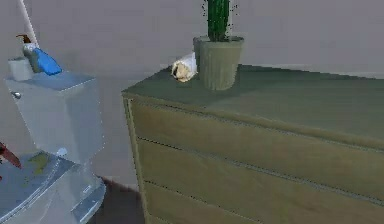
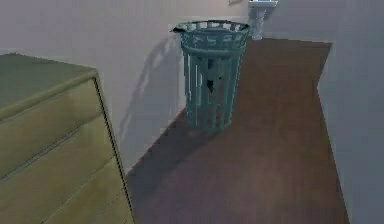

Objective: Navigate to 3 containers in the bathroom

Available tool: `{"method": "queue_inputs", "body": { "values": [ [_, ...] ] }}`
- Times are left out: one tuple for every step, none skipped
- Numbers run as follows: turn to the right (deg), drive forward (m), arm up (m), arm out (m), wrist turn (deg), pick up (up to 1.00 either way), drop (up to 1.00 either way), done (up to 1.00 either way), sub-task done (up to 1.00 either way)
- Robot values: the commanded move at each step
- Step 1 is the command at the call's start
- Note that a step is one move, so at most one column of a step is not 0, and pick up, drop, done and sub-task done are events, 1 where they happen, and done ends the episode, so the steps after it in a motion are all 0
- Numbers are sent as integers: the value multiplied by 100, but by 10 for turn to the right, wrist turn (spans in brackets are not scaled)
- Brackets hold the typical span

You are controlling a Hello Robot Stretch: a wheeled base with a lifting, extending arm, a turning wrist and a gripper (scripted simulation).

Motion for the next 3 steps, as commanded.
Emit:
{"method": "queue_inputs", "body": {
  "values": [
    [-450,0,0,0,0,0,0,0,0],
    [-120,0,0,0,0,0,0,0,0],
    [-30,0,0,0,0,0,0,0,0]
  ]
}}
